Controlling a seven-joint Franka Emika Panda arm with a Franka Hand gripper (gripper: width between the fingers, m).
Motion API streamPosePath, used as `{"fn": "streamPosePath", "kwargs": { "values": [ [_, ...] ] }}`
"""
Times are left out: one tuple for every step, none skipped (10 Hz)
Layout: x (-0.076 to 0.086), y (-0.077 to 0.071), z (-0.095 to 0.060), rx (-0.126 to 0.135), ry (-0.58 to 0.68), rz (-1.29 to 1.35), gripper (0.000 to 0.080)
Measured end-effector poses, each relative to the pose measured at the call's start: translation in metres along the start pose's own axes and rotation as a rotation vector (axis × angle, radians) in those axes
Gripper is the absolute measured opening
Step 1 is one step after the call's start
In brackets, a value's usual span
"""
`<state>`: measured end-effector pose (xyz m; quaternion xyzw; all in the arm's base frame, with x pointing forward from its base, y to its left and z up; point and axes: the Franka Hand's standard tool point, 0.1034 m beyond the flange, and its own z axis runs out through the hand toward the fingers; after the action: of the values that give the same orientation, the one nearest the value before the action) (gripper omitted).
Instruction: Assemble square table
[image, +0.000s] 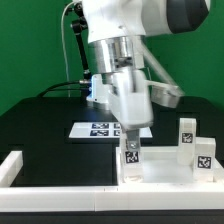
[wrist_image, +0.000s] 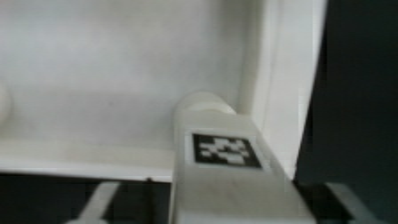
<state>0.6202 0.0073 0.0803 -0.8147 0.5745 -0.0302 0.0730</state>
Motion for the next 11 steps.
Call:
{"fn": "streamPosePath", "kwargs": {
  "values": [
    [-0.0053, -0.0011, 0.0029, -0.006, 0.004, -0.130, 0.0538],
    [-0.0097, 0.0019, 0.0037, -0.012, 0.000, -0.177, 0.0616],
    [-0.0091, 0.0023, 0.0040, -0.013, -0.001, -0.255, 0.0639],
    [-0.0087, 0.0026, 0.0044, -0.013, -0.001, -0.336, 0.0639],
    [-0.0086, 0.0028, 0.0046, -0.014, -0.002, -0.395, 0.0648],
    [-0.0060, 0.0034, 0.0044, -0.016, 0.003, -0.522, 0.0648],
    [0.0002, 0.0040, 0.0038, -0.016, 0.016, -0.721, 0.0648],
    [-0.0022, 0.0015, 0.0057, -0.018, 0.030, -0.795, 0.0648],
    [-0.0011, 0.0019, 0.0056, -0.017, 0.030, -0.781, 0.0648],
    [-0.0010, 0.0020, 0.0058, -0.017, 0.030, -0.765, 0.0637],
    [-0.0012, 0.0021, 0.0060, -0.016, 0.030, -0.750, 0.0637]
  ]
}}
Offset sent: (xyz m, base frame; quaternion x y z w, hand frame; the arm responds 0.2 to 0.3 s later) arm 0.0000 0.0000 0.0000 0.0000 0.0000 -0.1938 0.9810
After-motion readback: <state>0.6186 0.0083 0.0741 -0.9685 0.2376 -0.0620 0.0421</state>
